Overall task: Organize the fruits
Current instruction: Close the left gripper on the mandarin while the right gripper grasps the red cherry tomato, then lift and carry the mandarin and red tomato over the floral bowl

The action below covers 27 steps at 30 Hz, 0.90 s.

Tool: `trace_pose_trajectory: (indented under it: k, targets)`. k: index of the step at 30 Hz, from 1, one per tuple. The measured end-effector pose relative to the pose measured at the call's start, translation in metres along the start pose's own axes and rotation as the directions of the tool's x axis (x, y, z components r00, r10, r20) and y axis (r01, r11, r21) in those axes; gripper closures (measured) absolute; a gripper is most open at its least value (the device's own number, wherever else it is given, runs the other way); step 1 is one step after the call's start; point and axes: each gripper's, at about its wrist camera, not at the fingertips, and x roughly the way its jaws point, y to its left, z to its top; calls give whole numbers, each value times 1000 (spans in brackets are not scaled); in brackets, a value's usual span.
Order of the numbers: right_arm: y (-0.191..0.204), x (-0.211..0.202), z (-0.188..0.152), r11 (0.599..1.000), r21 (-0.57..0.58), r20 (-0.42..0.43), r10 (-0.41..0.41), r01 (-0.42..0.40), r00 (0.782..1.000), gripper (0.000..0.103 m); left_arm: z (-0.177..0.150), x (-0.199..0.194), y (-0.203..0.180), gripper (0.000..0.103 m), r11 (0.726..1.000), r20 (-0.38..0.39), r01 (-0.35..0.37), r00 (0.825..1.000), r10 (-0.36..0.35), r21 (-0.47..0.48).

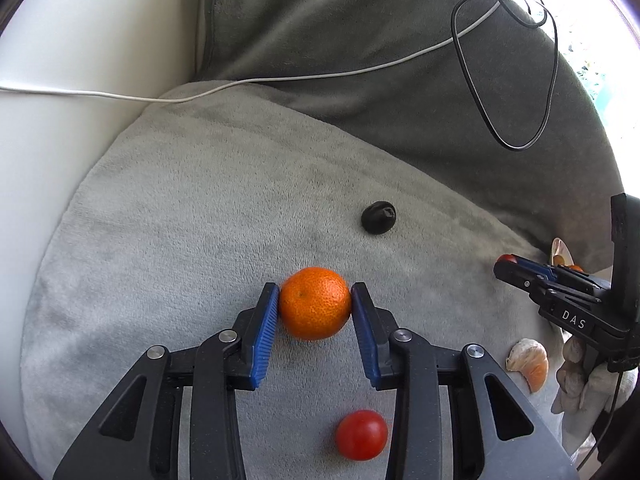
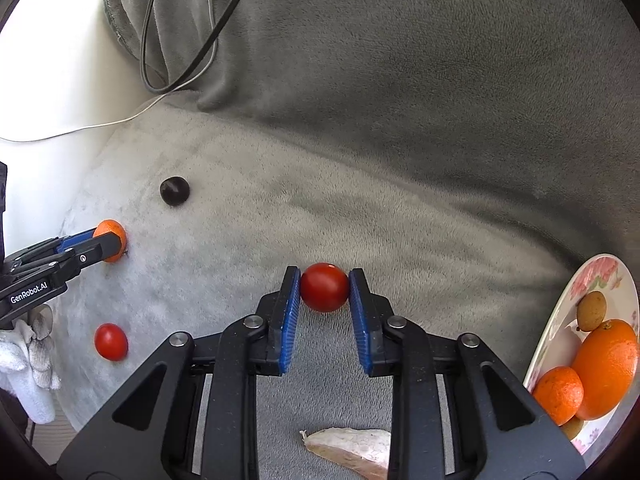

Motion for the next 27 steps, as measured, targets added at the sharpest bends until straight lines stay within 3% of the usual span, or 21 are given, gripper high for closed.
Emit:
trace_pose_trajectory:
  k: [16, 27]
  targets:
    - [-5, -68, -4, 1000, 13, 96, -4, 3, 995, 77, 1, -21, -35, 68, 995, 35, 73, 997, -76, 60]
    - [-34, -104, -20, 998, 64, 142, -23, 14, 990, 77, -1, -20, -90, 68, 979, 15, 161, 986, -164, 124]
